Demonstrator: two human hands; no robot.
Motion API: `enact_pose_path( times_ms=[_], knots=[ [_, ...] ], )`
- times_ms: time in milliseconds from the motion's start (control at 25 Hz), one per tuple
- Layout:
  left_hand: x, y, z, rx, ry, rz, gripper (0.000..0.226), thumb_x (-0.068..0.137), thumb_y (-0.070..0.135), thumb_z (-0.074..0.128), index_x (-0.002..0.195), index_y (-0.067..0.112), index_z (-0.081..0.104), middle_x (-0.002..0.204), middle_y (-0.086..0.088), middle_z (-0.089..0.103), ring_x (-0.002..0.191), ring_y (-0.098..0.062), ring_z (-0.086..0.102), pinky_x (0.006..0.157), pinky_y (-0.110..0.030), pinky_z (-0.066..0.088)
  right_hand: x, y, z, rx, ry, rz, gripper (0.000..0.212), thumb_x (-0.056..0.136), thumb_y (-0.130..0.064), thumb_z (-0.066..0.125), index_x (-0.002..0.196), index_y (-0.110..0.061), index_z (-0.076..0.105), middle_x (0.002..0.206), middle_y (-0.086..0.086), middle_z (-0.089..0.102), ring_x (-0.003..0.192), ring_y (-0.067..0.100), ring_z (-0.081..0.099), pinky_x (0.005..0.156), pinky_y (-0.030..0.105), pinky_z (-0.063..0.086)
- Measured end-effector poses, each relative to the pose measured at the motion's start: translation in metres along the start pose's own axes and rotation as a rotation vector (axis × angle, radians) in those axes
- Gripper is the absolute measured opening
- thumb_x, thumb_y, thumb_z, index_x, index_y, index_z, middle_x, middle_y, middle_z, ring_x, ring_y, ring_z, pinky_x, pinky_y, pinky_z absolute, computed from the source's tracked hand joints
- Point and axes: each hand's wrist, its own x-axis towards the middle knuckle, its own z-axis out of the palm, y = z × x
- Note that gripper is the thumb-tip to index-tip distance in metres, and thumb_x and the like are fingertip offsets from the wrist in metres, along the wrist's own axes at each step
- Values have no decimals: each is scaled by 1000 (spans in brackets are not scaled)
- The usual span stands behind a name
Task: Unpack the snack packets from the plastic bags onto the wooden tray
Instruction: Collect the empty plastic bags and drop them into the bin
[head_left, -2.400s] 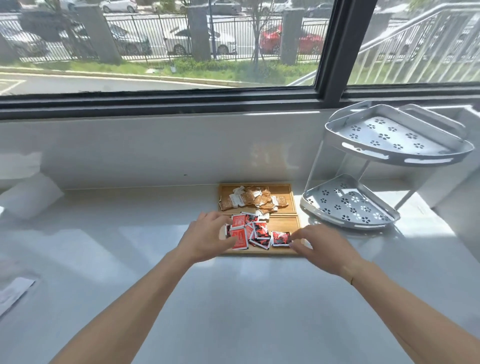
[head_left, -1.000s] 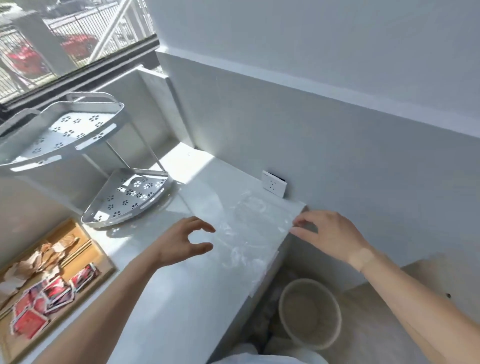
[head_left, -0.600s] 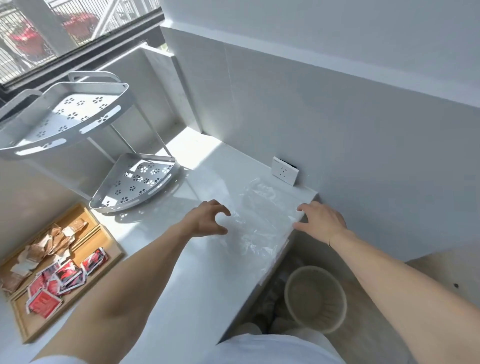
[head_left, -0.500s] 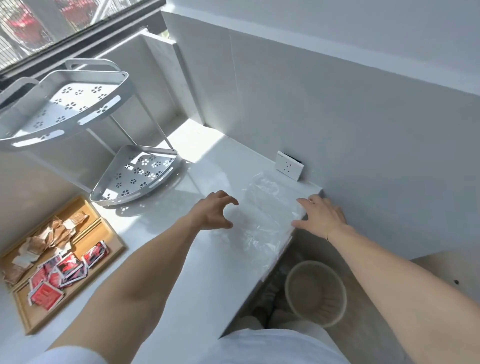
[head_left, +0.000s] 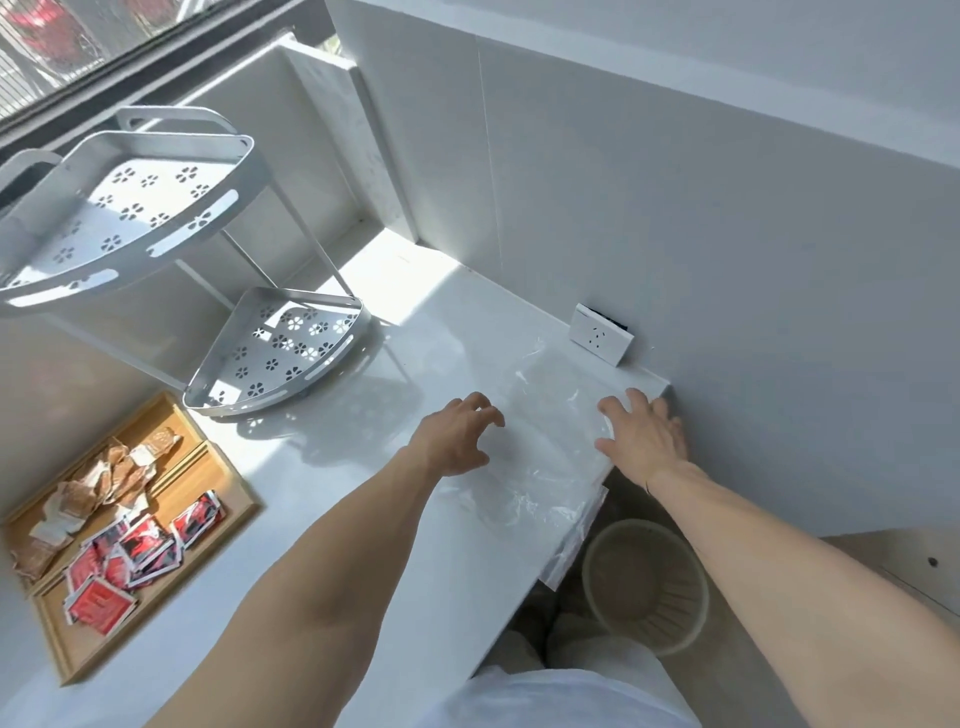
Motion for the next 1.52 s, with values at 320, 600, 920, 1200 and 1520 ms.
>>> enact_pose_path(
  times_ms=[320, 600, 920, 1200, 1520],
  knots=[
    [2, 13, 10, 64, -14, 84, 29, 92, 26, 60, 120, 30, 60, 113, 1, 59, 112, -20, 51, 70, -30, 41, -24, -2, -1, -77, 230, 166, 68, 75, 4, 55, 135, -23, 35, 109, 6, 64, 106, 29, 45, 77, 40, 33],
    [8, 59, 21, 68, -47, 226, 18, 86, 26, 53, 94, 29, 69, 98, 4, 67, 95, -20, 62, 66, -26, 42, -85, 55, -4, 104, 238, 276, 58, 82, -4, 54, 134, -24, 39, 111, 12, 62, 95, 35, 65, 79, 40, 53],
    [-2, 151, 46, 168, -138, 332, 22, 88, 24, 43, 95, 19, 63, 98, -6, 67, 89, -29, 60, 65, -30, 41, -169, 137, 40, 127, 117, 535, 61, 83, -21, 66, 137, -26, 37, 98, 13, 68, 92, 32, 67, 80, 38, 55],
    [2, 212, 109, 102, -273, 203, 29, 86, 22, 43, 103, 19, 67, 102, -4, 69, 89, -28, 60, 71, -33, 47, -202, 183, 99, 202, 22, 572, 48, 93, -29, 54, 138, -27, 36, 89, 11, 68, 85, 31, 66, 66, 33, 46],
    [48, 212, 250, 128, -419, 13, 33, 89, 21, 41, 111, 14, 65, 97, -3, 65, 84, -27, 59, 66, -31, 42, -168, 233, 213, 231, -118, 572, 62, 86, -19, 51, 143, -34, 32, 100, 13, 68, 92, 33, 66, 71, 32, 47]
  ],
)
